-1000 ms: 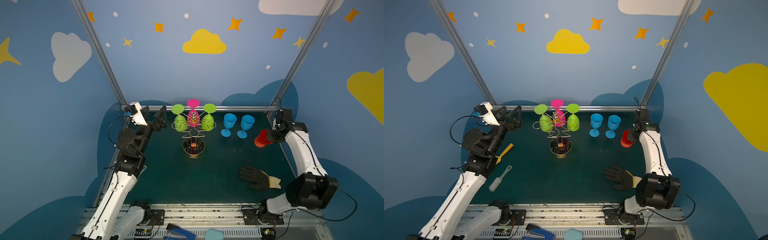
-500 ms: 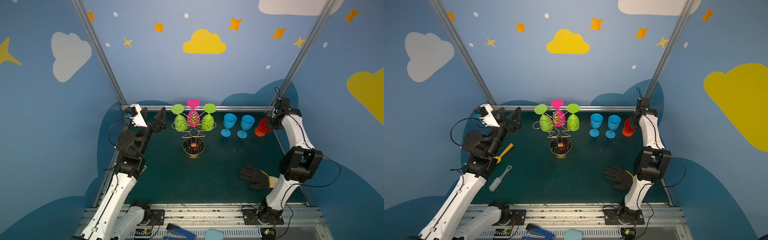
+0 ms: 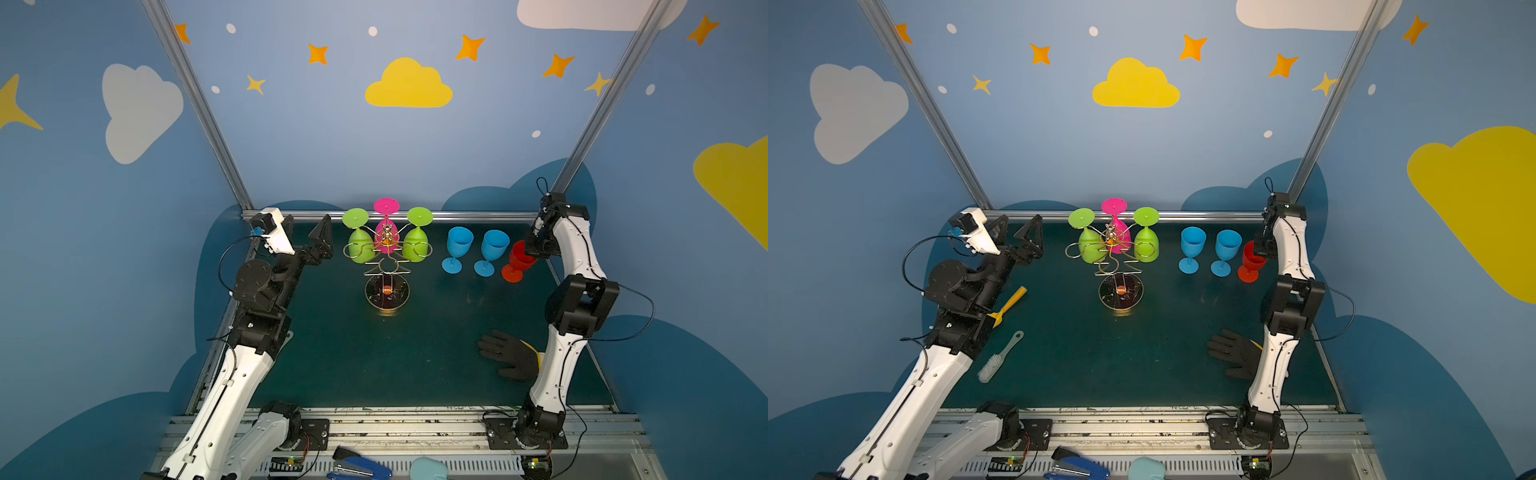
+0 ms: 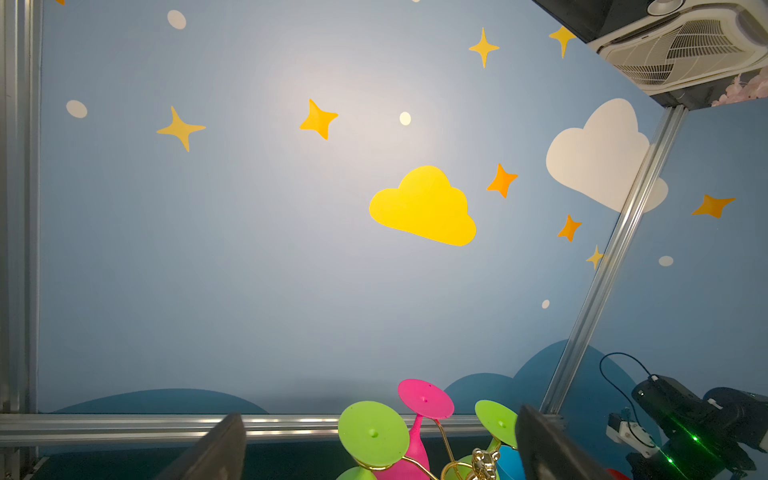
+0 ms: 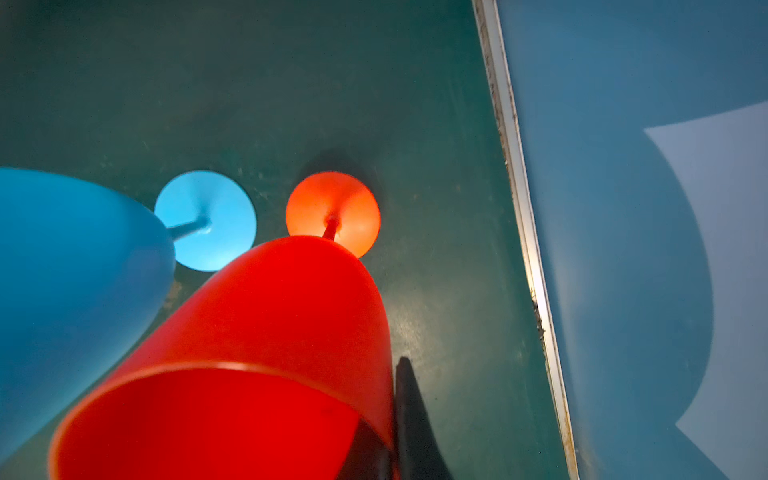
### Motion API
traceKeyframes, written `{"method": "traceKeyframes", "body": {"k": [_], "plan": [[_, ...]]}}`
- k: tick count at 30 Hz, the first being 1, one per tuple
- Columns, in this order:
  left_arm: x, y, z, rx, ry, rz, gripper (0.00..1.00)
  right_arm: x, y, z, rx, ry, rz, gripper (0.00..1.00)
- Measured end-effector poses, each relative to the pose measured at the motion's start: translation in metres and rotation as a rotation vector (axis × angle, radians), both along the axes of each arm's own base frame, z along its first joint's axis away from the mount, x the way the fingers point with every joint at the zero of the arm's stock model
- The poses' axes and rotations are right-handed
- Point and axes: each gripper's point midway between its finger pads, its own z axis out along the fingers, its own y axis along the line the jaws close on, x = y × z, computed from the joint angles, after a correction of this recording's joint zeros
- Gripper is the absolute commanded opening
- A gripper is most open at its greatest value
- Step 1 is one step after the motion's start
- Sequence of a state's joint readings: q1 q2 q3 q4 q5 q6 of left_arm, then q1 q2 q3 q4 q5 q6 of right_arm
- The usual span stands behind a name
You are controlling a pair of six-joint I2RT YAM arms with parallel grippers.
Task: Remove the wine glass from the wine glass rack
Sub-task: 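Lower the red glass upright beside the blue glasses with the right gripper, then open the right gripper and lift it off the red glass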
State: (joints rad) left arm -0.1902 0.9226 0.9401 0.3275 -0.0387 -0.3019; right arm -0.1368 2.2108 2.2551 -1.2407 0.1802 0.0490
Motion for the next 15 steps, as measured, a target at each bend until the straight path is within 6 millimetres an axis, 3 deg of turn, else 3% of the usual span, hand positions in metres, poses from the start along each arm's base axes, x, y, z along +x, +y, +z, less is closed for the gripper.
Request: {"method": "traceKeyframes", "body": {"k": [3,15], "plan": [[0.000,0.001,-0.001,0.003,0.003,0.005,0.99,-0.001,0.001,0.001,0.010,0.001,-0.002,0.27],[0.012,0.013,-0.011,-0.004,0.083,0.082,0.99,-0.001,0.002,0.012,0.063,-0.033,-0.025,0.58]]}}
